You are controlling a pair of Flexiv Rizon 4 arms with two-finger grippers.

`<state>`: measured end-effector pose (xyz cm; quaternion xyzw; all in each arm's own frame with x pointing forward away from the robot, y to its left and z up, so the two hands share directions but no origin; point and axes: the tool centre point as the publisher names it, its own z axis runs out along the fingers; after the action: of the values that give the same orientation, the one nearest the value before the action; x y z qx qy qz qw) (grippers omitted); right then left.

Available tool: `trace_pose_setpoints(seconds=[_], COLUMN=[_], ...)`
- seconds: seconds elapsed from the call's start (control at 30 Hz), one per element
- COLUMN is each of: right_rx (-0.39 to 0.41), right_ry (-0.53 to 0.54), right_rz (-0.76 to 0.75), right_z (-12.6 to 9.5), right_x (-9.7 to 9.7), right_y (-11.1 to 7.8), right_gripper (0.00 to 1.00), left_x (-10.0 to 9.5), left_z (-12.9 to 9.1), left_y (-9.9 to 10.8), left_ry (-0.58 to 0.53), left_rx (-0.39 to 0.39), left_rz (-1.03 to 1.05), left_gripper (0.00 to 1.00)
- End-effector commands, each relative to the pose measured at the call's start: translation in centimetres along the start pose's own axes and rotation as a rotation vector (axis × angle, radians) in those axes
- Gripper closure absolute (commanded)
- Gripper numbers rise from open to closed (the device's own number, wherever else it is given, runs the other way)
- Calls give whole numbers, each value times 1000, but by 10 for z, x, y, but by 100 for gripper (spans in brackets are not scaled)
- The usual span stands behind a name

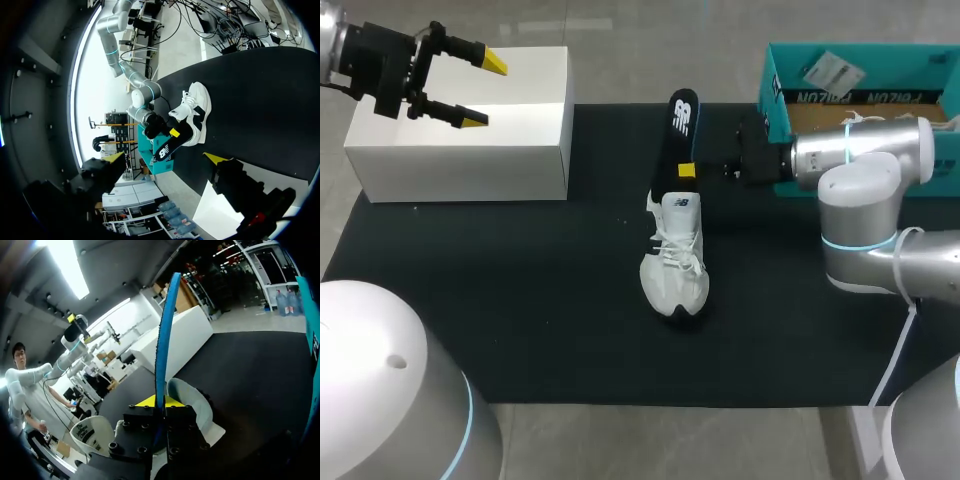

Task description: Take the shoe out of the shoebox, open the shoe tongue, remove and reinsert the insole, then place the shoe into the shoebox

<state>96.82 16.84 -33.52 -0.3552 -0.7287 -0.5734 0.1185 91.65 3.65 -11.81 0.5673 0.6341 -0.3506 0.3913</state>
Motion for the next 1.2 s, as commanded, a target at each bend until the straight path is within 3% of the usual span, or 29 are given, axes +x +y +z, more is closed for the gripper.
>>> trace_pose_setpoints(seconds=[0.03,0.2,0.33,0.37,0.4,0.43,0.5,0.6,0.87,0.9,0.97,1.2], right_rx=[-3,-5,-19,-20,-22,-23,-20,-17,-1,-2,-3,11], right_ry=[-3,-2,-11,-20,-25,-27,-34,-36,-38,-41,-43,-30], right_rz=[24,57,56,47,36,27,-2,-37,-87,-90,-92,-30], right_z=[5,8,8,7,6,5,4,2,-2,-2,-3,0], right_x=[6,16,19,18,17,16,13,7,-6,-7,-8,-7], right_y=[-16,-33,-36,-32,-28,-24,-11,5,31,32,33,14], right_gripper=[100,100,100,71,50,40,33,50,62,71,100,100], left_x=[-1,-1,-1,-1,-1,-1,-1,-1,-1,-1,-1,-1], left_z=[0,0,0,0,0,0,0,0,0,0,0,0], left_y=[0,0,0,0,0,0,0,0,0,0,0,0], left_ry=[4,4,4,4,4,4,4,4,4,4,4,4], left_rx=[0,0,0,0,0,0,0,0,0,0,0,0], left_rz=[0,0,0,0,0,0,0,0,0,0,0,0], left_gripper=[0,0,0,0,0,0,0,0,0,0,0,0])
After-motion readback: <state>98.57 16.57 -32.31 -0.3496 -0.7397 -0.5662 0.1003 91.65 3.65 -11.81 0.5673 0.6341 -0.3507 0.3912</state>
